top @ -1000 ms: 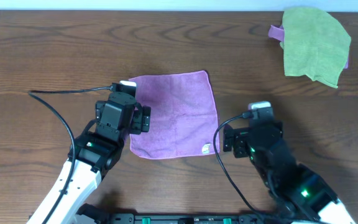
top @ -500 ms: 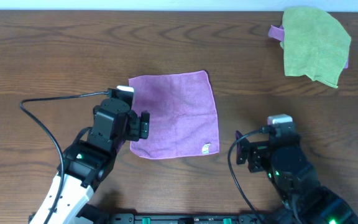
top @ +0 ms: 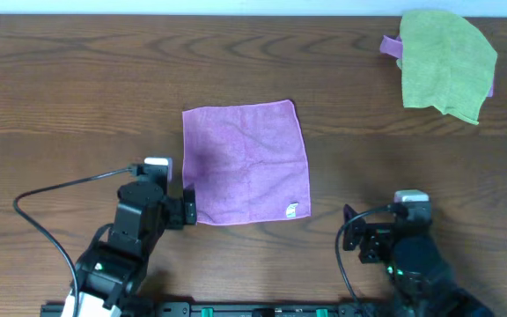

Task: Fold the cloth
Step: 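Move both grippers to the purple cloth's bottom left and right corners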

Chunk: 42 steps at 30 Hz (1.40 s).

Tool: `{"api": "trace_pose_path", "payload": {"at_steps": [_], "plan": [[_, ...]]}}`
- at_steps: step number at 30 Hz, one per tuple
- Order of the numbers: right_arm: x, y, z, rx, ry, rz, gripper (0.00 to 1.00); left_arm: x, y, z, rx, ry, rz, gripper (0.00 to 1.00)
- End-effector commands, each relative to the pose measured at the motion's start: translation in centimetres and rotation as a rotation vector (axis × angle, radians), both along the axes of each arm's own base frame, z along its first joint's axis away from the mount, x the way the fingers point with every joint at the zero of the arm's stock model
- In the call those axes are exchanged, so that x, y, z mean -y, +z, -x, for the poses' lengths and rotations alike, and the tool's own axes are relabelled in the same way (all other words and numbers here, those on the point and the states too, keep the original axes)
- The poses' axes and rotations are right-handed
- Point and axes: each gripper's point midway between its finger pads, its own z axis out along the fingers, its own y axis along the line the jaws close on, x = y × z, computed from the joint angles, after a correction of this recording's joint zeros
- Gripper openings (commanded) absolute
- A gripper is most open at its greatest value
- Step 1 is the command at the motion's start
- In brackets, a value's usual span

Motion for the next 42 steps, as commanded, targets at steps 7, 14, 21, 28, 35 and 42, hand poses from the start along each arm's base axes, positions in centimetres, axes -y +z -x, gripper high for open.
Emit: {"api": "trace_pose_path", "payload": {"at_steps": [7, 14, 21, 28, 35, 42], "plan": [[-2.4, -6.8, -0.1, -0.058, 0.048, -0.043, 0.99, 0.5, -5.1, 1.4, -0.072, -0.007, 0.061, 0.95], [-3.6, -8.7, 0.2, -0.106, 0.06, -0.121, 0.99, 1.6, -6.5, 2.6, -0.184, 0.036, 0.177, 0.95], [-5.7, -11.4, 1.4, -0.264, 0.153, -0.113, 0.99, 4.3, -8.0, 2.6, -0.29, -0.023, 0.289, 0.95], [-8.0, -12.6, 2.3, -0.408, 0.146, -0.267, 0.99, 5.2, -8.5, 3.3, -0.359, -0.005, 0.363, 0.95], [-9.9, -11.5, 2.6, -0.456, 0.141, -0.432, 1.0, 5.9, -8.5, 4.1, -0.439, 0.06, 0.47, 0.95], [-11.0, -11.6, 4.0, -0.517, 0.232, -0.45, 0.99, 6.1, -8.6, 4.4, -0.453, 0.052, 0.477, 0.95]]}}
